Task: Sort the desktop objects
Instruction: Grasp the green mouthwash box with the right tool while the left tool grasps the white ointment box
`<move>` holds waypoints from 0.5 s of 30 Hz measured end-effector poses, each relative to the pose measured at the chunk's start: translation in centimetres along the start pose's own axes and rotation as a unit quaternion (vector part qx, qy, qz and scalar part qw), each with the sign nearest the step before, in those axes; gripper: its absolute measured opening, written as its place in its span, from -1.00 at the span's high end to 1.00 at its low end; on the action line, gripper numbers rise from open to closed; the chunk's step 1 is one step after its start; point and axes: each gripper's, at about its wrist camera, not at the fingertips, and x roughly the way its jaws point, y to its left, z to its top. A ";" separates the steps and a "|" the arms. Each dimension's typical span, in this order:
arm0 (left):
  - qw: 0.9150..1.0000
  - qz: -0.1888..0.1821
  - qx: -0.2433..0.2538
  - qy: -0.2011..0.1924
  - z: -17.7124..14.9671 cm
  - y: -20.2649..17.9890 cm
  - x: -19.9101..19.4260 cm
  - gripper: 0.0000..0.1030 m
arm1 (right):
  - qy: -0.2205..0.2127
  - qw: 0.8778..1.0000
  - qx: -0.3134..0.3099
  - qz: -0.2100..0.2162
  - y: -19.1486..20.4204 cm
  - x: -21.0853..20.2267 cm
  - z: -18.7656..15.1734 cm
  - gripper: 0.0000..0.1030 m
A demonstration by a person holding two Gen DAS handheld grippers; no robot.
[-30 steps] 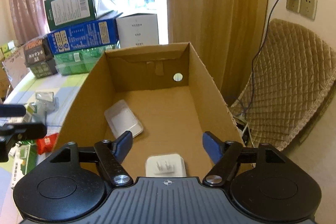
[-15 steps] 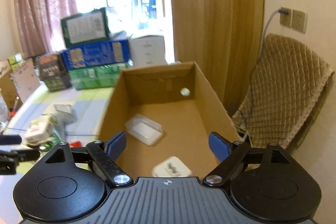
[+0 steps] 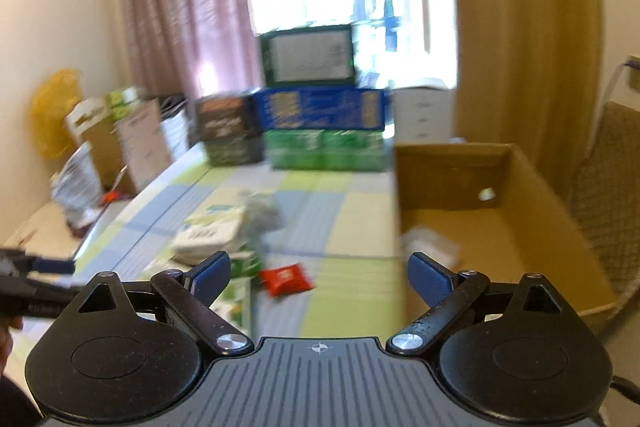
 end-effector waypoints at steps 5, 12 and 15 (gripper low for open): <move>1.000 0.021 -0.017 0.004 -1.1 3.3 -0.6 -0.48 | 0.029 0.999 -0.020 0.021 2.8 2.3 -1.5 -0.81; 1.000 0.027 -0.004 0.014 -1.4 6.1 0.6 -0.52 | 0.068 0.996 -0.042 0.038 4.9 5.4 -3.6 -0.81; 0.999 0.017 0.019 0.021 -1.3 6.6 1.8 -0.53 | 0.086 0.994 -0.052 0.042 5.6 7.2 -4.2 -0.81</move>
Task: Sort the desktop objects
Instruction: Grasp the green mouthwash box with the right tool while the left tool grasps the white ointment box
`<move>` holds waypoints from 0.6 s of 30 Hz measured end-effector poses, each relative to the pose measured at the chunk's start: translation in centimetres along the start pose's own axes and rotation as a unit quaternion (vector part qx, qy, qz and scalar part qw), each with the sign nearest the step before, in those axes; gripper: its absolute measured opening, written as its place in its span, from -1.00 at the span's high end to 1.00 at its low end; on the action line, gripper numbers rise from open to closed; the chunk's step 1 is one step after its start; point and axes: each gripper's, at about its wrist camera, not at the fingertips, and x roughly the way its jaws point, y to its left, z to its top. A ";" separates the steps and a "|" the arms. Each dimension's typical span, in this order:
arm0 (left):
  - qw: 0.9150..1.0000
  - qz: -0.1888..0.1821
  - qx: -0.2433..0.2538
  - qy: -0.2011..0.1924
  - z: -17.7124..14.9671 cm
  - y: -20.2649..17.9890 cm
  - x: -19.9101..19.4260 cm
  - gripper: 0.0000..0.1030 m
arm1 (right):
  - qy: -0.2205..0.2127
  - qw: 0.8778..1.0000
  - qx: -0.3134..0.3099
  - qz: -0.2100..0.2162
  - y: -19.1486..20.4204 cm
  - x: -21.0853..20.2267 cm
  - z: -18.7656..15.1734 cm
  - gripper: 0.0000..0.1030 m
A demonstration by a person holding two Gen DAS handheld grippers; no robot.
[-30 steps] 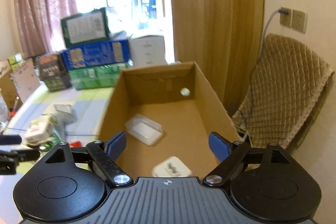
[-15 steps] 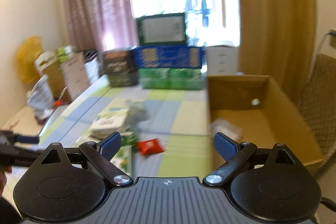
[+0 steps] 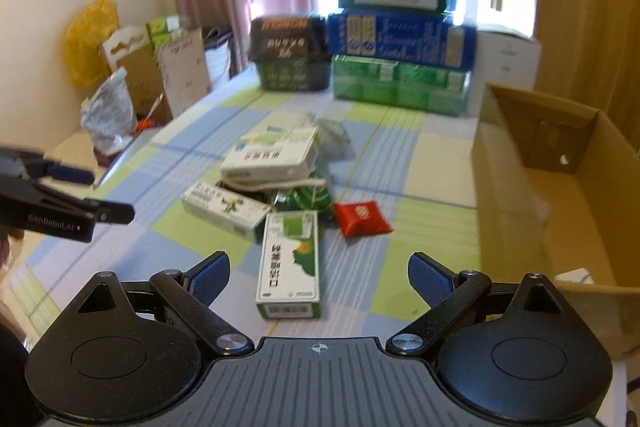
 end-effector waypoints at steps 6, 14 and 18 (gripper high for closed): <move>0.992 -0.057 0.112 0.007 0.5 0.1 3.7 -0.53 | 0.052 0.998 -0.024 0.025 0.7 4.1 -0.4 -0.81; 0.952 -0.118 0.281 0.027 1.2 -0.2 8.8 -0.53 | 0.139 0.985 -0.094 0.050 1.1 9.9 0.6 -0.79; 0.932 -0.143 0.331 0.028 2.6 -0.1 11.2 -0.51 | 0.175 0.976 -0.112 0.070 1.1 12.0 1.3 -0.67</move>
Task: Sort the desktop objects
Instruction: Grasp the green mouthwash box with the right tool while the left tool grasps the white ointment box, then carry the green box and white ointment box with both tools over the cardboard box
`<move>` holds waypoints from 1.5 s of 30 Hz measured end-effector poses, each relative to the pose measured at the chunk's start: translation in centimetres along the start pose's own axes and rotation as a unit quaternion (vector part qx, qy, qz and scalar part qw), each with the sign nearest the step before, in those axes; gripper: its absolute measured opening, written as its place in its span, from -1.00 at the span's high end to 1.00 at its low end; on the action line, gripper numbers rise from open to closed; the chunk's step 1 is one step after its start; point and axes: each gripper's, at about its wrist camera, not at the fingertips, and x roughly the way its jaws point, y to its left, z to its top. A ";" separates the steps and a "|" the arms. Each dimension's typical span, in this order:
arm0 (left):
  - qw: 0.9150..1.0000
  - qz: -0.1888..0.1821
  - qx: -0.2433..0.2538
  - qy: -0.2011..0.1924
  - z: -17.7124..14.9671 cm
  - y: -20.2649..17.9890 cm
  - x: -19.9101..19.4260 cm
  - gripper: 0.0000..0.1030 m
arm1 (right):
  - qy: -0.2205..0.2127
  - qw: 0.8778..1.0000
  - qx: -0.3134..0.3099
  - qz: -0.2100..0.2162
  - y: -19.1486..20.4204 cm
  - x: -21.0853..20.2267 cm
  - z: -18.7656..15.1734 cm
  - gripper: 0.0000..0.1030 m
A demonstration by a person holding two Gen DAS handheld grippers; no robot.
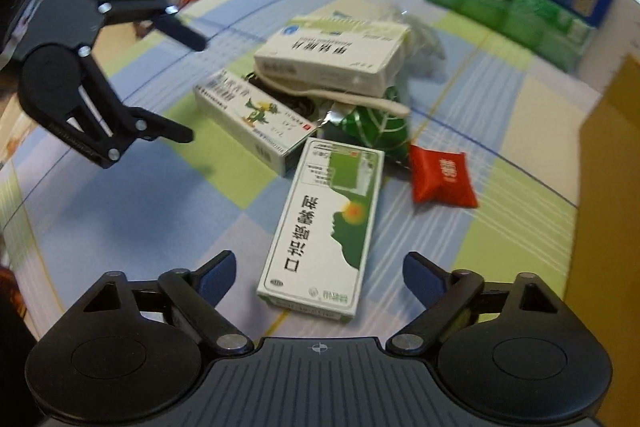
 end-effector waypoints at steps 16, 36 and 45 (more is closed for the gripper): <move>0.987 -0.102 0.110 0.048 1.7 2.8 5.9 -0.42 | 0.045 0.999 -0.010 0.010 -1.5 2.7 0.4 -0.11; 0.987 -0.097 -0.031 0.127 2.0 -6.7 0.7 0.33 | -0.034 0.986 0.158 -0.047 -0.6 -4.0 -8.9 -0.04; 0.991 -0.063 -0.097 0.066 1.8 -9.8 0.5 0.30 | -0.091 0.983 0.151 -0.057 0.1 -4.4 -10.4 -0.18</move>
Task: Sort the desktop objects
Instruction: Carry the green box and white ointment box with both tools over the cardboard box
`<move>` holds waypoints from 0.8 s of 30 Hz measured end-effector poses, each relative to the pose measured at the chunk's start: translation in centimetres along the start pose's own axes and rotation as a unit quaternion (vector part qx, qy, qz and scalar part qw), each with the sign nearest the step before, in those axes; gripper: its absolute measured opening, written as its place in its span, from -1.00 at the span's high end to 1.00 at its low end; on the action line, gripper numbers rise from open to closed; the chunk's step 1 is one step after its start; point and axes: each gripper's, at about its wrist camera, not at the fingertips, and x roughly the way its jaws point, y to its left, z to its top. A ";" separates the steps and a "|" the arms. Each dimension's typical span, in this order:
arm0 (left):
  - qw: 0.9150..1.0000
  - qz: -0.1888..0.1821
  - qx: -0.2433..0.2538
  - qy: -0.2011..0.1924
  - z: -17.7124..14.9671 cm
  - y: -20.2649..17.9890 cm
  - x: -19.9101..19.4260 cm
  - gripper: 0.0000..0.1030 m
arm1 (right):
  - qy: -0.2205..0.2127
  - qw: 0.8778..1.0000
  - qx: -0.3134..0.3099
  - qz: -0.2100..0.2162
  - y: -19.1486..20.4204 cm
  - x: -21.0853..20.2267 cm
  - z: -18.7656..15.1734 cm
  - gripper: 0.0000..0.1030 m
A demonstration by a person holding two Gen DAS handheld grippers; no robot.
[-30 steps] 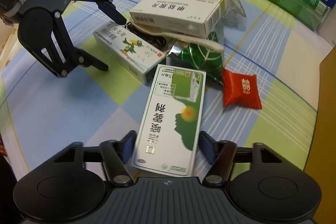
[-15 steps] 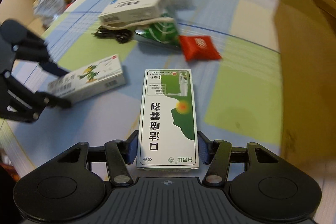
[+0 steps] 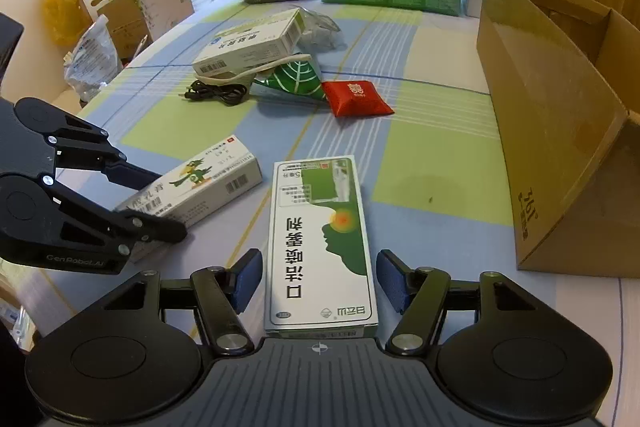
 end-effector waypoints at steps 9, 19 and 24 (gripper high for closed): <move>0.996 0.029 -0.045 -0.066 -0.2 -0.4 0.6 0.29 | -0.005 1.000 -0.003 -0.013 -0.2 1.7 -0.2 -0.18; 0.989 0.017 -0.102 -0.103 -1.3 0.1 0.8 0.29 | -0.005 0.999 -0.039 -0.028 0.7 2.4 -0.2 -0.15; 0.988 0.015 -0.109 -0.108 -1.2 0.1 1.1 0.29 | -0.006 0.999 -0.040 -0.030 0.7 2.3 -0.3 -0.05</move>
